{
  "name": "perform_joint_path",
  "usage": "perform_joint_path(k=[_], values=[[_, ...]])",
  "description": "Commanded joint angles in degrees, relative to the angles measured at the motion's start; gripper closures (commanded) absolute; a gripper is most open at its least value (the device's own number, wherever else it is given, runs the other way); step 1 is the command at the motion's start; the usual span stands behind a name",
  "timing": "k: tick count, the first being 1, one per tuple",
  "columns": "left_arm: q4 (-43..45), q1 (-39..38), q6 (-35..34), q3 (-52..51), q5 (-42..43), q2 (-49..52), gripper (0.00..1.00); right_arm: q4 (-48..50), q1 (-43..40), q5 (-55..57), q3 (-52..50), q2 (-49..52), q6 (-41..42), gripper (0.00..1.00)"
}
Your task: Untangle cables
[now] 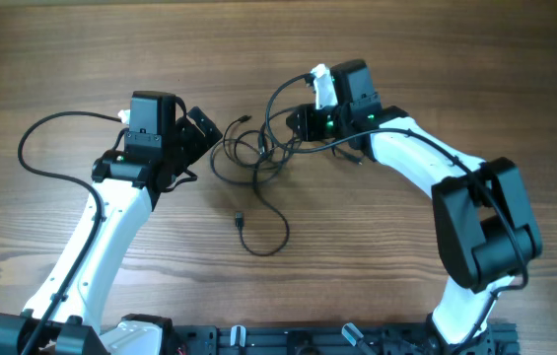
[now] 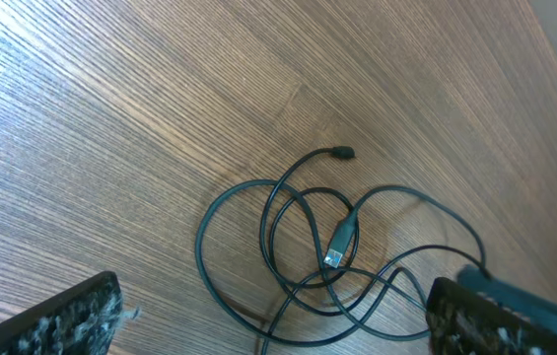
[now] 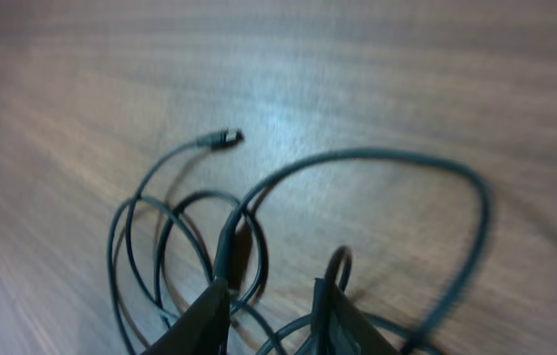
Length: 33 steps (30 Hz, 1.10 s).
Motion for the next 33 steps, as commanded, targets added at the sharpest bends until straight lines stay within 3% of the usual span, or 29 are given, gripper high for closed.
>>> perform_joint_path(k=[1, 3, 5, 8, 12, 16, 18, 20, 24, 25, 26, 27, 28, 29, 30, 31, 33], values=[[-0.1, 0.3, 1.1, 0.0, -0.6, 0.5, 0.00, -4.5, 0.7, -4.1, 0.2, 1.4, 0.2, 0.74], [-0.1, 0.3, 1.1, 0.0, -0.6, 0.5, 0.00, -9.9, 0.7, -1.6, 0.2, 1.4, 0.3, 0.80], [-0.1, 0.3, 1.1, 0.0, -0.5, 0.5, 0.00, -14.3, 0.7, -2.6, 0.2, 1.4, 0.2, 0.96], [0.1, 0.1, 3.1, 0.0, 8.9, 0.5, 0.00, -12.3, -0.6, -16.9, 1.9, -1.2, 0.3, 0.96], [0.2, -2.6, 16.1, 0.0, 17.3, 0.5, 0.00, -9.4, -3.3, -21.3, 3.7, -9.7, 3.4, 0.95], [0.6, -6.6, 19.2, 0.0, 17.3, 0.7, 0.00, -7.7, -3.6, -21.4, 3.7, -19.5, 3.2, 0.95], [0.9, -8.7, 26.1, 0.0, 17.7, 0.7, 0.00, -7.7, -3.6, -21.4, 3.7, -21.5, 3.9, 0.96], [1.0, -11.1, 37.2, 0.0, 17.7, 0.7, 0.00, -7.7, -3.6, -21.1, 3.7, -21.7, 7.7, 0.95], [3.3, -12.6, 38.6, 0.0, 17.7, 0.7, 0.00, -7.3, -3.6, -21.2, 3.7, -21.7, 10.5, 0.95], [4.8, -12.8, 38.6, 0.0, 17.7, 0.7, 0.02, -7.4, -3.6, -21.6, 3.7, -21.7, 10.7, 0.95], [6.0, -13.0, 38.6, 0.0, 17.7, 0.7, 0.20, -7.4, -3.6, -22.2, 3.7, -21.7, 10.7, 0.95], [7.6, -13.0, 38.7, 0.0, 17.7, 0.7, 0.51, -7.4, -3.6, -22.7, 3.7, -21.7, 10.7, 0.95], [8.9, -13.0, 38.7, 0.0, 17.7, 0.7, 0.65, -7.5, -3.6, -22.7, 3.7, -21.7, 10.8, 0.95], [9.8, -13.0, 38.7, 0.0, 17.7, 0.8, 0.62, -7.6, -3.6, -22.7, 3.7, -21.7, 10.7, 0.95], [11.1, -13.3, 38.7, 0.0, 17.7, 1.4, 0.46, -8.0, -3.6, -22.7, 3.7, -21.7, 10.8, 0.95], [11.8, -13.5, 38.7, 0.0, 17.7, 2.1, 0.42, -8.1, -3.6, -22.7, 3.7, -21.7, 10.8, 0.95], [13.8, -14.3, 38.6, 0.0, 17.7, 4.6, 0.43, -8.3, -3.6, -22.7, 3.7, -21.7, 10.8, 0.96]])
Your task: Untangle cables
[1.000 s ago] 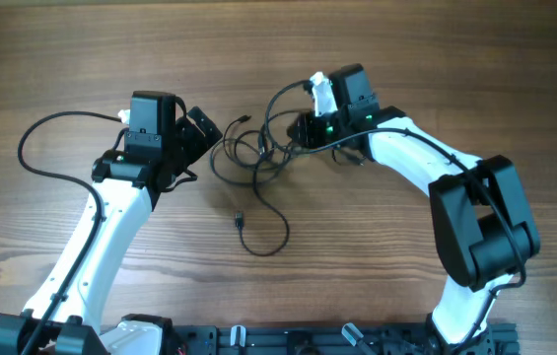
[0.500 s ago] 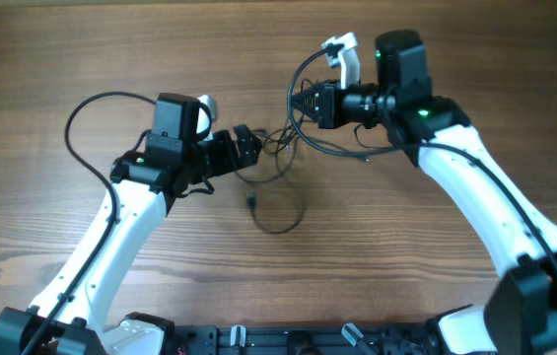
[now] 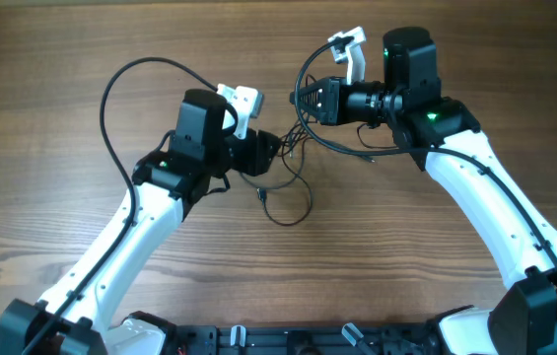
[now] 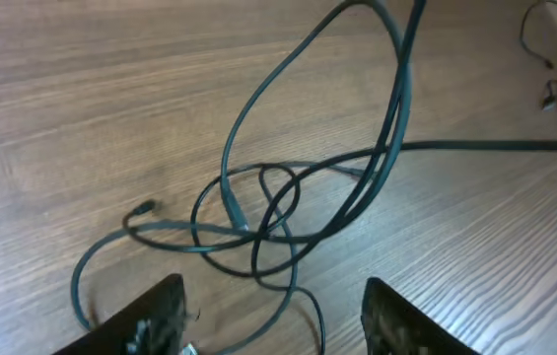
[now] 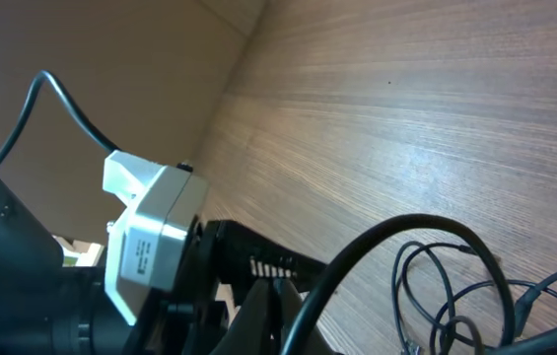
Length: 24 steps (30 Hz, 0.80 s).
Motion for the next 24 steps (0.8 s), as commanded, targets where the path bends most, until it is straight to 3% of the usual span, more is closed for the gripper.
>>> perform_joint_path(k=[1, 8, 12, 22, 24], values=[[2.9, -1.8, 0.9, 0.0, 0.9, 4.9, 0.44, -0.3, 0.0, -1.6, 0.9, -0.5, 0.2, 0.96], [8.6, -6.6, 0.9, 0.0, 0.6, 7.9, 0.46, -0.6, 0.0, -1.6, 0.9, -0.5, 0.2, 0.96], [9.6, -6.6, 0.9, 0.0, -0.7, 7.9, 0.60, -0.7, 0.0, -1.6, 0.9, -0.5, 0.2, 0.95], [15.3, -7.8, 0.7, 0.0, -0.6, 11.7, 0.66, -0.9, 0.1, -1.6, 0.9, -0.5, 1.6, 0.95], [16.5, -8.5, 0.7, 0.0, -0.7, 12.1, 0.73, -0.9, 0.1, -1.6, 0.9, -0.5, 1.7, 0.95]])
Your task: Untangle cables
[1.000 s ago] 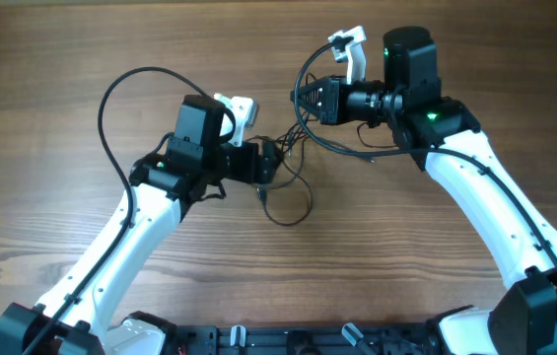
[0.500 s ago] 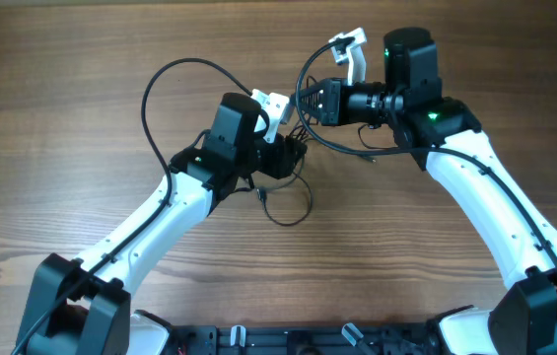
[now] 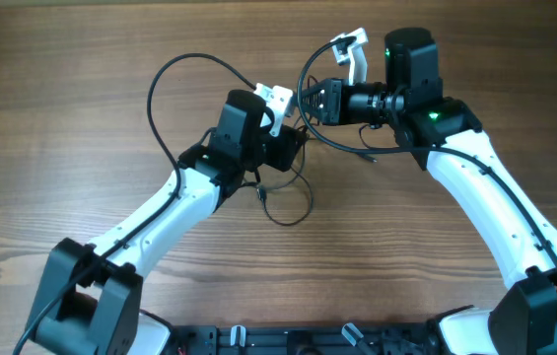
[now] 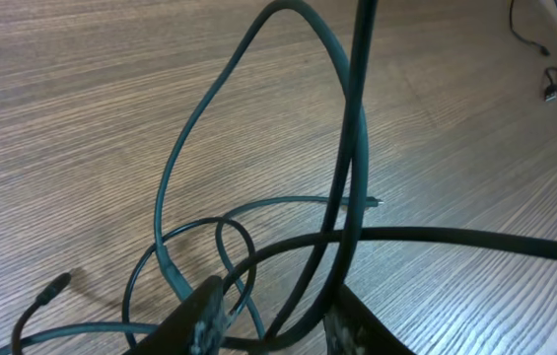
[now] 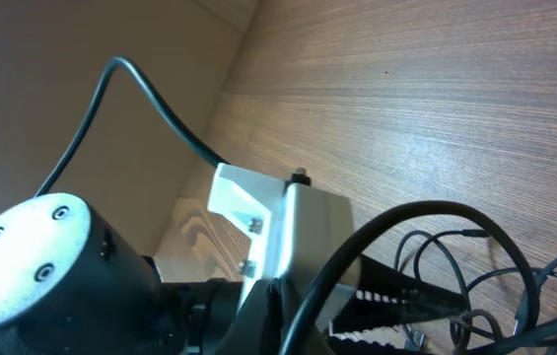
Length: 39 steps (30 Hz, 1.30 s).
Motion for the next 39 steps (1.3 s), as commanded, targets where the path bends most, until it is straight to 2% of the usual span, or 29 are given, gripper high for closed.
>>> perform_joint_path(k=[1, 3, 7, 9, 12, 14, 17, 20, 22, 24, 28, 30, 31, 34, 37, 38, 39], values=[[1.7, -1.9, 1.3, 0.1, 1.3, 1.0, 0.79, 0.3, 0.4, -1.2, 0.9, -0.5, 0.3, 0.96], [2.1, -1.9, 1.3, 0.1, -0.6, 1.0, 0.96, 0.3, 0.4, -1.2, 0.9, -0.5, 0.3, 0.95], [0.0, -1.0, 1.3, 0.1, -4.7, -0.5, 0.96, 0.3, -0.7, -1.1, 0.9, -0.5, 0.2, 0.95], [-4.6, 1.6, 1.4, 0.1, -4.7, -5.4, 0.96, -2.2, -4.3, 4.6, 0.9, -0.5, 0.1, 0.95], [-10.2, 6.1, 1.4, 0.1, -4.7, -12.8, 0.96, -14.1, -10.6, 22.8, 0.9, -0.5, 0.5, 0.95], [-14.3, 10.4, 1.4, 0.1, -4.7, -19.1, 0.96, -26.1, -17.6, 35.4, 0.9, -0.5, 4.3, 0.96], [-16.7, 15.9, 1.4, 0.1, -4.7, -25.3, 0.96, -33.8, -27.7, 38.2, 0.9, -0.5, 3.0, 0.96], [-17.0, 21.3, 1.2, 0.1, -5.0, -27.3, 0.96, -36.1, -36.3, 38.0, 0.9, -0.5, -0.9, 0.96], [-18.4, 27.7, -8.8, 0.1, -14.9, -27.1, 0.96, -37.2, -41.9, 37.9, 0.9, -0.9, -2.0, 0.96], [-21.0, 33.3, -16.7, 0.1, -20.0, -27.1, 0.96, -37.2, -45.6, 37.9, 0.9, -1.9, -2.0, 0.96], [-28.0, 50.0, -29.4, 0.1, -20.1, -26.2, 0.96, -36.8, -58.5, 37.9, 4.0, -9.6, -2.6, 0.96], [-29.6, 56.5, -33.0, 0.1, -19.6, -24.8, 0.96, -35.8, -64.9, 38.0, 4.3, -14.8, -1.2, 0.96], [-29.7, 58.8, -33.3, 0.1, -17.5, -23.9, 0.96, -35.7, -67.3, 37.9, 4.3, -16.9, 1.0, 0.96], [-29.0, 62.2, -32.3, 0.1, -0.1, -21.0, 0.96, -35.6, -68.6, 28.0, 4.3, -20.6, 1.7, 0.95], [-24.4, 58.6, -18.0, 0.1, 22.5, -18.4, 0.96, -35.5, -64.5, 13.0, 4.2, -20.5, -5.5, 0.92], [-23.5, 55.4, -14.2, 0.1, 28.0, -17.7, 0.96, -35.7, -61.7, 11.6, 4.2, -20.5, -6.6, 0.89], [-23.4, 52.8, -13.2, 0.1, 28.4, -17.4, 0.96, -35.8, -59.1, 11.0, 4.2, -20.6, -7.6, 0.87]])
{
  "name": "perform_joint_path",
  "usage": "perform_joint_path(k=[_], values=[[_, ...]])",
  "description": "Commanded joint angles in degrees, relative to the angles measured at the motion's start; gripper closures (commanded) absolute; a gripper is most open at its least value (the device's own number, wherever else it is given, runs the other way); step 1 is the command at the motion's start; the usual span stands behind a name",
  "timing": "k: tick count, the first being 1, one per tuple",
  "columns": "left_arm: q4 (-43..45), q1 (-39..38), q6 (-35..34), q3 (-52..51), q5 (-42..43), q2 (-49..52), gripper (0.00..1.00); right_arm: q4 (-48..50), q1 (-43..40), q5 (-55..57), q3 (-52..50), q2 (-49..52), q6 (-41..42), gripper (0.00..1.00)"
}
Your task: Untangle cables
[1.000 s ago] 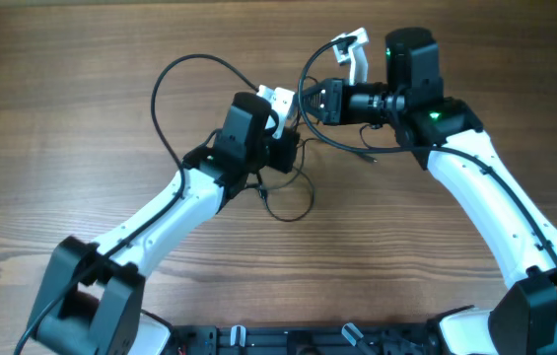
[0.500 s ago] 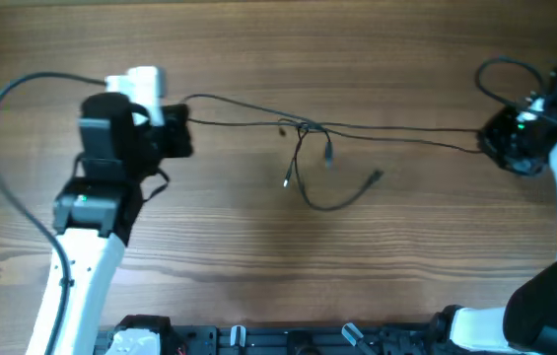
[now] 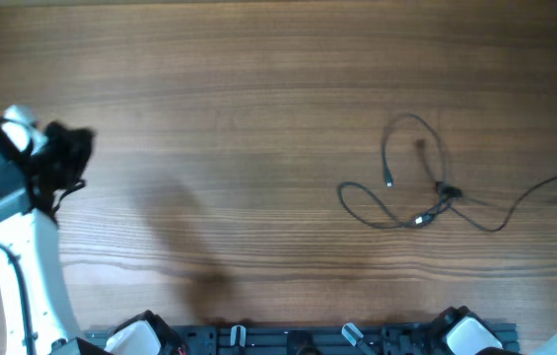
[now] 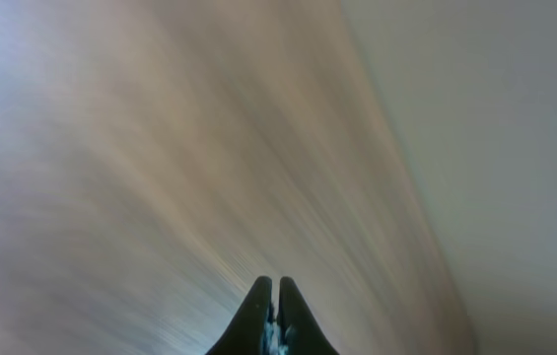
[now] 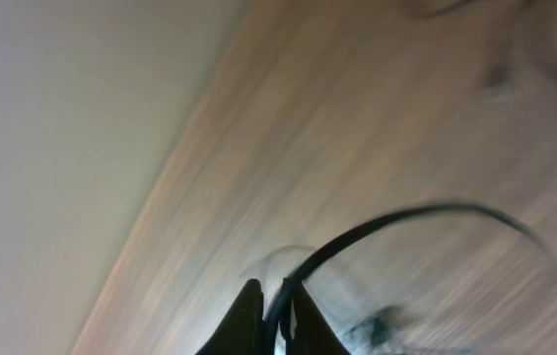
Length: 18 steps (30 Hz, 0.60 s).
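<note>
A thin black cable (image 3: 416, 197) lies on the right half of the wooden table (image 3: 258, 99), in a loose loop with a small knot (image 3: 446, 189). One strand of it runs off toward the right edge. My left gripper (image 3: 73, 156) is at the far left, and in the blurred left wrist view it (image 4: 274, 282) is shut with no cable visible between the fingers. My right gripper (image 5: 270, 285) is out of the overhead view. It is shut on a thick black cable (image 5: 406, 215) that arcs away above the table.
Both wrist views are smeared by motion. A further dark cable end shows at the right edge of the table. A black rail (image 3: 298, 340) runs along the near edge.
Both arms have left the middle. The left gripper, then at the tangle, is now at the far left and shut. The right arm is out of the overhead view. The cables now lie right of centre.
The tangle first lay in the middle between an open left gripper and the right gripper shut at it. Then the right gripper held a loop raised while the left closed in on the strands. Now the arms are far apart and the cable lies looser on the right.
</note>
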Motion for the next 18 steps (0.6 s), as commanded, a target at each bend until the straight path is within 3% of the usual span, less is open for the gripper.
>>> perform_joint_path(k=[1, 4, 8, 10, 12, 13, 14, 16, 18], values=[[0.5, -9.2, 10.3, 0.2, 13.5, 1.1, 0.92, -0.5, 8.5, -7.0, 0.8, -0.4, -5.5, 0.87], [1.5, -17.5, 10.4, 0.2, 10.2, 1.1, 0.83, -0.2, 19.1, -8.2, 0.8, -0.4, -12.3, 0.87], [1.7, -24.8, 10.1, 0.2, -2.0, 1.1, 0.83, 0.0, 37.0, -9.6, 0.7, -0.3, -26.0, 0.88], [1.7, -25.4, 10.0, 0.2, -2.4, 1.1, 0.83, 0.3, 46.4, -9.5, 0.6, 0.3, -31.6, 0.79], [1.7, -25.2, 10.0, 0.2, -2.4, 1.1, 0.81, 1.4, 50.5, -8.6, 0.6, 1.8, -32.3, 0.49], [1.7, -25.2, 10.0, 0.2, -2.4, 1.1, 0.76, 2.3, 52.0, -5.2, 0.6, 3.1, -30.7, 0.32], [1.5, -25.2, 10.0, 0.2, -2.4, 1.1, 0.69, 2.7, 52.2, 2.2, 0.6, 4.5, -24.3, 0.00], [0.3, -25.2, 10.0, 0.2, -2.4, 1.1, 0.56, 0.0, 51.6, 25.0, 0.6, 7.8, -1.0, 0.00], [-0.5, -25.2, 10.0, 0.2, -2.5, 1.1, 0.42, -6.3, 51.1, 36.2, 0.6, 10.9, 11.3, 0.00]])
